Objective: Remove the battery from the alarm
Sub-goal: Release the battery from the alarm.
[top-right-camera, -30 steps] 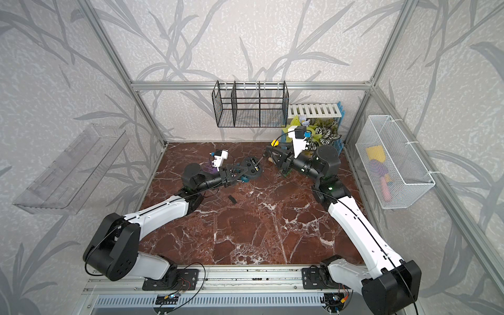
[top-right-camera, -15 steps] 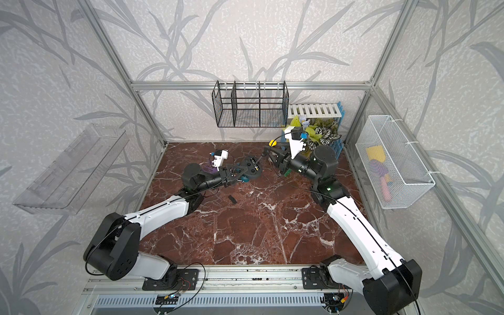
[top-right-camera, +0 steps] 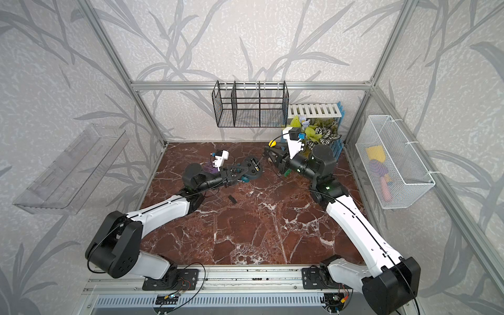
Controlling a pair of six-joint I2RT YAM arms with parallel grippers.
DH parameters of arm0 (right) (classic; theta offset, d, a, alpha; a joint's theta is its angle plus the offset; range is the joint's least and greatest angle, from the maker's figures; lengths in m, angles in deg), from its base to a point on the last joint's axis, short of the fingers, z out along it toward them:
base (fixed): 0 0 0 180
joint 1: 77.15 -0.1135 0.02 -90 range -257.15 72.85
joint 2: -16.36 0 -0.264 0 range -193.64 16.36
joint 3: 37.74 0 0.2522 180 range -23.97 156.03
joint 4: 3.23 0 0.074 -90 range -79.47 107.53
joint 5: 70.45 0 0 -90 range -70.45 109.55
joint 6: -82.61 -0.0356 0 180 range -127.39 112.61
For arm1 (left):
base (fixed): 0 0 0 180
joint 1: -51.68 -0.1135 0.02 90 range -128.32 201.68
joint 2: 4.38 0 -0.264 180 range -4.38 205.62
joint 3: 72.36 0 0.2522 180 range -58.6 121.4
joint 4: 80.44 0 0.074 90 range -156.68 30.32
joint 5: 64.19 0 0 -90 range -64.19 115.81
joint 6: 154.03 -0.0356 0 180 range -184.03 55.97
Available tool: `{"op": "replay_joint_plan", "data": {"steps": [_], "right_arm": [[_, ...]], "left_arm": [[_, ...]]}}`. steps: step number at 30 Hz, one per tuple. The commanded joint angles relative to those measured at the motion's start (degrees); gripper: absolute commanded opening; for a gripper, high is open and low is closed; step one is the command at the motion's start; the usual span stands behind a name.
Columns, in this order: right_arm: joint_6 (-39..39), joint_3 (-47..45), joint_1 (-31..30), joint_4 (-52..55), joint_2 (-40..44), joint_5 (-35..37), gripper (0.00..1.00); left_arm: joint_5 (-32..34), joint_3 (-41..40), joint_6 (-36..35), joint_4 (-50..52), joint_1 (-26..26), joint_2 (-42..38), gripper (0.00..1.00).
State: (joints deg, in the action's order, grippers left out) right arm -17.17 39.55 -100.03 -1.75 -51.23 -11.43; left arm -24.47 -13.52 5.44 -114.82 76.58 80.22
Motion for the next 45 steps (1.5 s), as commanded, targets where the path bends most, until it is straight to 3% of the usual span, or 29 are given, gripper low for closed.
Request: {"op": "replay_joint_plan", "data": {"steps": [1, 4, 7, 10, 15, 24, 28, 37, 41, 45], "right_arm": [[2.6, 1.5, -1.7, -0.2, -1.9, -2.1, 0.00], [7.2, 2.2, -5.2, 1.8, -2.8, -0.1, 0.00], [14.0, 3.4, -11.3, 7.1, -3.0, 8.2, 0.00], [16.0, 2.5, -15.1, 8.8, -3.2, 15.7, 0.00], [11.7, 0.6, -15.6, 9.5, -2.0, 24.8, 0.00], [2.0, -2.7, -15.0, 10.4, 0.1, 28.5, 0.00], [-7.5, -0.8, -9.9, 11.8, -1.8, 23.4, 0.00], [-13.9, 5.5, -6.1, 17.9, -9.7, 13.6, 0.00], [-9.1, 6.8, -5.8, 18.3, -10.1, 10.0, 0.00], [2.7, 6.0, -13.2, 18.0, -7.9, 12.1, 0.00]], "left_arm": [[-2.1, 2.1, 1.2, -8.8, 0.3, -0.7, 0.09], [-1.5, 2.2, 2.6, -10.0, 0.2, -0.6, 0.09], [0.2, 2.5, 3.4, -9.4, 0.2, -0.7, 0.08], [1.8, 2.4, 5.0, -10.3, -0.1, -0.7, 0.08], [3.2, 1.5, 8.1, -14.2, -0.9, -0.8, 0.08], [4.3, 0.1, 10.1, -17.2, -1.9, -0.9, 0.08], [3.2, 0.2, 8.3, -15.3, -1.9, -1.3, 0.08], [0.3, 1.1, 2.5, -9.7, -1.8, -2.9, 0.08], [0.1, 0.9, 1.3, -7.8, -1.9, -3.4, 0.08], [0.6, 1.0, 1.1, -7.4, -1.9, -3.9, 0.07]]}}
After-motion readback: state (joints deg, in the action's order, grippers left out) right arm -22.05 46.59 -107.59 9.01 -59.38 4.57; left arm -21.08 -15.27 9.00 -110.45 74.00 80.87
